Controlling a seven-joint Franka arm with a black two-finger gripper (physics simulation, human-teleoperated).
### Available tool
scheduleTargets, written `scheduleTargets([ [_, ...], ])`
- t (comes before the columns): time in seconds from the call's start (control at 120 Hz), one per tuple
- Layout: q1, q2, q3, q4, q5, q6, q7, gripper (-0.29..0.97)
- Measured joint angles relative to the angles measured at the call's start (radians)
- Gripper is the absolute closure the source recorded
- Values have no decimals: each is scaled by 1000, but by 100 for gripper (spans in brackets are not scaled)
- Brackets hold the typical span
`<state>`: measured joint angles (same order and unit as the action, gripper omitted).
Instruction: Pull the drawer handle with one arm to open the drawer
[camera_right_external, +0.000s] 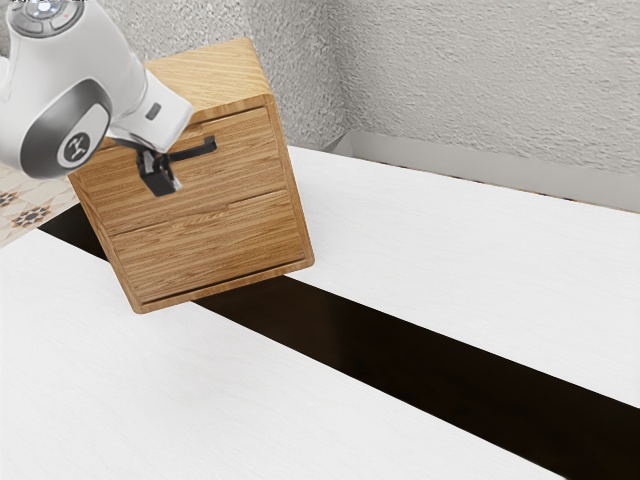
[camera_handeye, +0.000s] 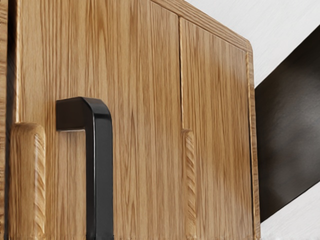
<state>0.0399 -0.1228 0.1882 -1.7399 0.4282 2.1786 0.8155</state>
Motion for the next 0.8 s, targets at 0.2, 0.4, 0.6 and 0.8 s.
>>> scheduleTargets([
  [0.2, 15, 24, 2, 0, -3, 29, 12, 0],
  [0.4, 35, 44, 2, 0, -17, 49, 19, 0],
  [0.6, 50, 48, 1, 0, -43, 56, 23, 0],
  [0.8, 48, 55, 1, -5, -67, 58, 23, 0],
])
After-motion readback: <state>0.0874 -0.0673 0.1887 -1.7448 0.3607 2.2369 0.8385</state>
